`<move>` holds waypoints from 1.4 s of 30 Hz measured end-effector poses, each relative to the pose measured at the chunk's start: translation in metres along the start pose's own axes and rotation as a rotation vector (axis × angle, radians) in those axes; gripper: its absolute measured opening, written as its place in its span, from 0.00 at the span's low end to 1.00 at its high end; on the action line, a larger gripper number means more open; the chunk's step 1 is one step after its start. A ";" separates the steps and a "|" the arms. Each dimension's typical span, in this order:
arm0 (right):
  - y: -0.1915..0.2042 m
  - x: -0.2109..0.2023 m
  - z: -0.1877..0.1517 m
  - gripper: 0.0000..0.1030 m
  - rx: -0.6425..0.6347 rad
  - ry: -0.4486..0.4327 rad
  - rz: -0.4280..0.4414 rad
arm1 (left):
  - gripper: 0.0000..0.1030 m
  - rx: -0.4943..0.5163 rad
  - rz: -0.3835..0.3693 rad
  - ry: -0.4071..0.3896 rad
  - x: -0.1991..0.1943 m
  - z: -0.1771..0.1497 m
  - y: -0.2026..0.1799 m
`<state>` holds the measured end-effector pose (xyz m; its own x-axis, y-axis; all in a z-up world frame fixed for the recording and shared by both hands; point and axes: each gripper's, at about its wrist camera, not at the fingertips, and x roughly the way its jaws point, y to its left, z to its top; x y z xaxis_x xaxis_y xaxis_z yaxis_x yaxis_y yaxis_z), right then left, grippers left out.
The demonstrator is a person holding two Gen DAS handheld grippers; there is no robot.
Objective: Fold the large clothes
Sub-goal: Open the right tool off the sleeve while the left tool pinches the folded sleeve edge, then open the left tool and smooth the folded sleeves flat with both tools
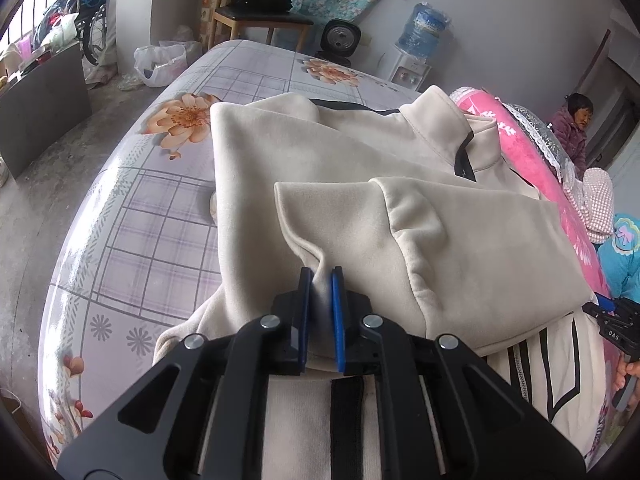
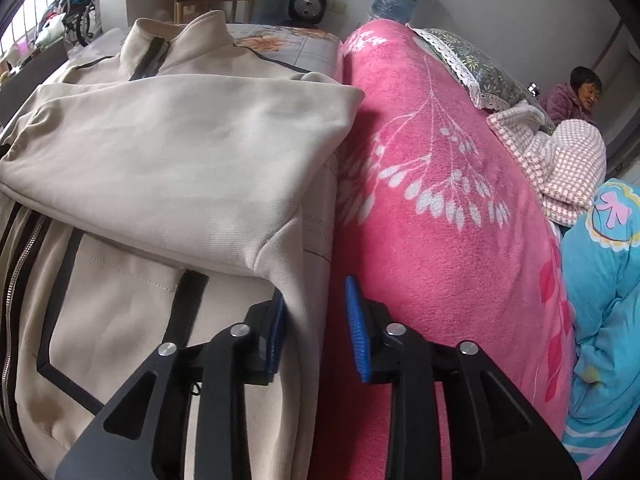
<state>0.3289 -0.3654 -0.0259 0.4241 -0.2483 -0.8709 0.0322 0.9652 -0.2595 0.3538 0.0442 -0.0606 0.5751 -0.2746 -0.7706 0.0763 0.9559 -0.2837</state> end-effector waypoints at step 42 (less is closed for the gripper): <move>-0.005 0.077 0.119 0.41 0.148 -0.037 0.233 | 0.33 0.198 -0.046 0.007 0.047 0.030 -0.075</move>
<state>0.4687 -0.3795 -0.0419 0.4684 -0.0181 -0.8833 0.0605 0.9981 0.0116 0.3995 -0.0372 -0.0586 0.5621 -0.3181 -0.7634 0.2608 0.9441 -0.2014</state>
